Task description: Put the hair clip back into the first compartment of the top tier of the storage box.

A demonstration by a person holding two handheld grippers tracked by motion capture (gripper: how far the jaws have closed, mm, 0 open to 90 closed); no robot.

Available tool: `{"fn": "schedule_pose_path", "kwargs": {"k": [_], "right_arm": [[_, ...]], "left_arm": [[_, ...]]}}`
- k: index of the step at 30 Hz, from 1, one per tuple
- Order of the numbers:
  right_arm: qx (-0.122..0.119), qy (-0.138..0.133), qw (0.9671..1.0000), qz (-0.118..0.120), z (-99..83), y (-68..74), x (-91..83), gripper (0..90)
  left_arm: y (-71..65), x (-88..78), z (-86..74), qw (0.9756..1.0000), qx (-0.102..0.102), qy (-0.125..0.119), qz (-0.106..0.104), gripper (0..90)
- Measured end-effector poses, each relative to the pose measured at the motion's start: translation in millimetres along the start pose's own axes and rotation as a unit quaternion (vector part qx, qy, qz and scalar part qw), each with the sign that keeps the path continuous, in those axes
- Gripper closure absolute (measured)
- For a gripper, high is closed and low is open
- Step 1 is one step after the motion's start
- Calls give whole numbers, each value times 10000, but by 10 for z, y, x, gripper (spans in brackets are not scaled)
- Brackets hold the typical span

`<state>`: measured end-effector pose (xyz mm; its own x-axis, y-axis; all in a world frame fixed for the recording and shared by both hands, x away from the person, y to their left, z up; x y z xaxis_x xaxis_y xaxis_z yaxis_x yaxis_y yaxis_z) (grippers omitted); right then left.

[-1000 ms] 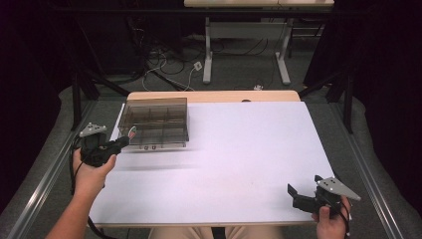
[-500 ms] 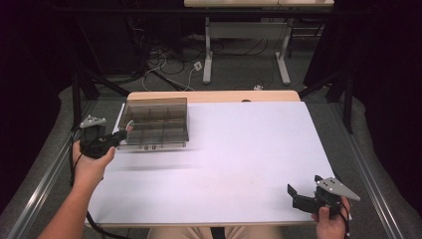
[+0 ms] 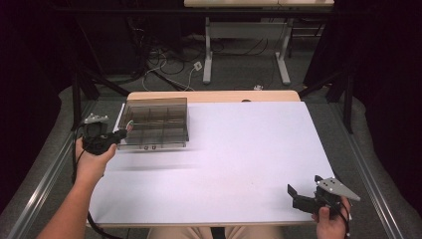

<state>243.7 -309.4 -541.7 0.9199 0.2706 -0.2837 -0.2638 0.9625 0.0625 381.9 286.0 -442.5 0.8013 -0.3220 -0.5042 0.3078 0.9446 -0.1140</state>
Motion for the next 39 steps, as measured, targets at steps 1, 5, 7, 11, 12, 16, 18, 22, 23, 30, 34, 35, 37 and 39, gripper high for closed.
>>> {"fn": "schedule_pose_path", "kwargs": {"k": [1, 5, 7, 11, 12, 16, 18, 22, 23, 30, 34, 35, 37, 39], "right_arm": [[3, 4, 10000, -3, 0, 1, 1, 0], [-39, 13, 10000, 15, 2, -5, 2, 0], [-41, 14, 10000, 17, 1, -5, 2, 0], [-64, 13, 10000, 12, -1, -11, 0, 0], [-75, 86, 9999, -6, 3, -11, -7, 0], [-95, 95, 9999, -19, 2, -14, -7, 0], [-80, 20, 10000, 14, -2, -12, 0, 0], [-118, 59, 9999, 0, -2, -13, 2, 0], [-114, 63, 9999, -2, -2, -11, 4, 0], [-87, 88, 9999, 16, -5, 10, 5, 0], [-105, 85, 9999, 36, -1, 5, -7, 0], [-82, 85, 9999, 29, -2, 10, -10, 0], [-98, 29, 9999, 42, -5, 8, -5, 0], [-127, 29, 9999, 35, -4, 9, -11, 0]], "left_arm": [[3, 17, -4, 10000, -9, 14, 7, 874], [14, 81, -17, 9999, 21, 125, 57, 874], [18, 113, -24, 9998, 33, 196, 79, 873], [21, 165, -33, 9995, 95, 281, 105, 874], [18, 175, -34, 9994, 92, 316, 111, 873], [14, 212, -37, 9991, 140, 376, 114, 873], [14, 222, -39, 9989, 177, 425, 100, 873], [13, 245, -50, 9985, 240, 484, 88, 873], [12, 250, -53, 9984, 245, 493, 117, 873], [19, 280, -80, 9979, 237, 585, 153, 873], [20, 292, -90, 9975, 273, 616, 195, 872], [22, 292, -91, 9975, 277, 623, 202, 873], [27, 288, -90, 9969, 291, 694, 215, 873], [30, 294, -95, 9967, 304, 711, 239, 873]]}}
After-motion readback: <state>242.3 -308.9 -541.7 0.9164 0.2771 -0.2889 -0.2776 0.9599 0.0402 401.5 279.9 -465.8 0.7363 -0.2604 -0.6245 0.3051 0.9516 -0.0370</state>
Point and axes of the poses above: each handheld gripper's, and its own axes: x roughly forward along the jaws, z roughly out of its top, y roughly to its left, the point moved 1 cm from there along x, roughly forward along the jaws, and after that the axes turned 10 degrees about -y, right-handed, at the moved point
